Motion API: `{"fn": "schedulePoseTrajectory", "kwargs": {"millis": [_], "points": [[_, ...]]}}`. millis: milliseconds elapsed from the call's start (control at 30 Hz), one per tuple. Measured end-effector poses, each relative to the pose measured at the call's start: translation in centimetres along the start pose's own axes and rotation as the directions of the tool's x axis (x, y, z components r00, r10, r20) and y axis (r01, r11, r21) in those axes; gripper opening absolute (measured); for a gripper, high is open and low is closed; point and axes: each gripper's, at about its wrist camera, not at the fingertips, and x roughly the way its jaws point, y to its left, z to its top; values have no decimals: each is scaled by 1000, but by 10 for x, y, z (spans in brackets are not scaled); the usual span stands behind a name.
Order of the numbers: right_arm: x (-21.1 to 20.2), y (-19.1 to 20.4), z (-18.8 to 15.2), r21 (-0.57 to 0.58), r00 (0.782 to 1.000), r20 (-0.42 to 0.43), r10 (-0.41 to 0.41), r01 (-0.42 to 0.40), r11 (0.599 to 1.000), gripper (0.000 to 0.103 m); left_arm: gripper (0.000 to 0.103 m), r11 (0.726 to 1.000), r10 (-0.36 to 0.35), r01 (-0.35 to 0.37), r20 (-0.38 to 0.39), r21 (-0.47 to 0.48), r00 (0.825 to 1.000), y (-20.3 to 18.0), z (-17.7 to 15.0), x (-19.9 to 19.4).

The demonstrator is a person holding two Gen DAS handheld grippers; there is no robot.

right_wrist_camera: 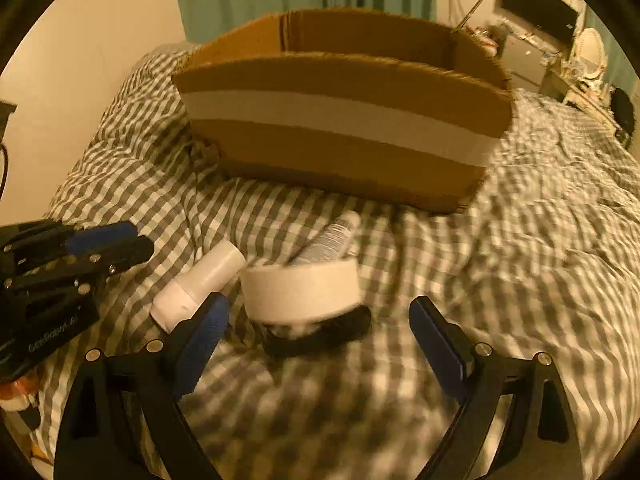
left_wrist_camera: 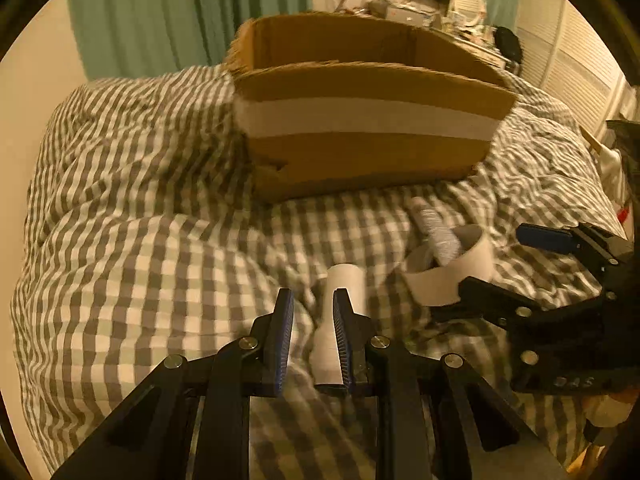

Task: Organize objects
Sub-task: 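Grasp the white tape roll with the right tool while the left tool lifts the cylinder, then carry the cylinder and tape roll over the box and release both into it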

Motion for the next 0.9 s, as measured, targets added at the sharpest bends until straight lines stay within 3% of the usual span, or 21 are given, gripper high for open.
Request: {"fn": "schedulePoseTrajectory", "kwargs": {"millis": [200,267,367,467,567,900], "points": [[49,0,6,-7,991,-135,-5,4,1000,90,26,1000,-6,6,-31,0,999,3,2,11],[41,-9,5,38,995,-95,38,-35,999,80,32,1000,13,-14,-65,-17,998,5,2,20],[9,-34,6,116,1000,14,16,-18,993,80,39,999,19,-23,-95,-41,995,6,2,29],[-13,-51,4,145,998,55,13,-21,989,80,61,1000,7,-9,-92,-21,996,-6,-1,28],[-23,-62,0,172,996,84,-6,-9,985,80,61,1000,2,0,-110,18,994,-21,-3,35],[-26,-84,-7,258,990,120,74,-103,961,80,61,999,22,-13,-234,43,972,-34,-11,81]]}}
